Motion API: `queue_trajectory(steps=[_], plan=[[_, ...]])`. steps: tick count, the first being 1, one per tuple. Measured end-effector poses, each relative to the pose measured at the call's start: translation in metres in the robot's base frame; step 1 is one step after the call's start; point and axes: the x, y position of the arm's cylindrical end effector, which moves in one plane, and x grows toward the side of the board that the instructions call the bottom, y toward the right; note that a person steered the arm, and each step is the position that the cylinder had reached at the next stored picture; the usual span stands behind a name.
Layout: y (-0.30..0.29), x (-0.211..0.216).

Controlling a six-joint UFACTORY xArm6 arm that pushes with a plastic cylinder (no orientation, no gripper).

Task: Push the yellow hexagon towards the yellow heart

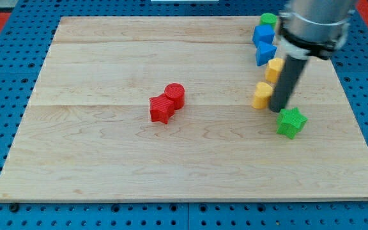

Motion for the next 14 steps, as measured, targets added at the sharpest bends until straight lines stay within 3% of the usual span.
queue_trajectory(steps=[2, 4, 5, 6, 7, 8, 9, 10, 11, 12, 13, 14], plan=[[-0.125, -0.114], [-0.019, -0.029], [0.065, -0.042], [0.112, -0.068], [0.08, -0.119], [0.032, -0.116], [0.059, -0.097], [0.095, -0.115], [0.11, -0.071], [0.081, -0.047], [-0.009, -0.087], [-0.042, -0.155]])
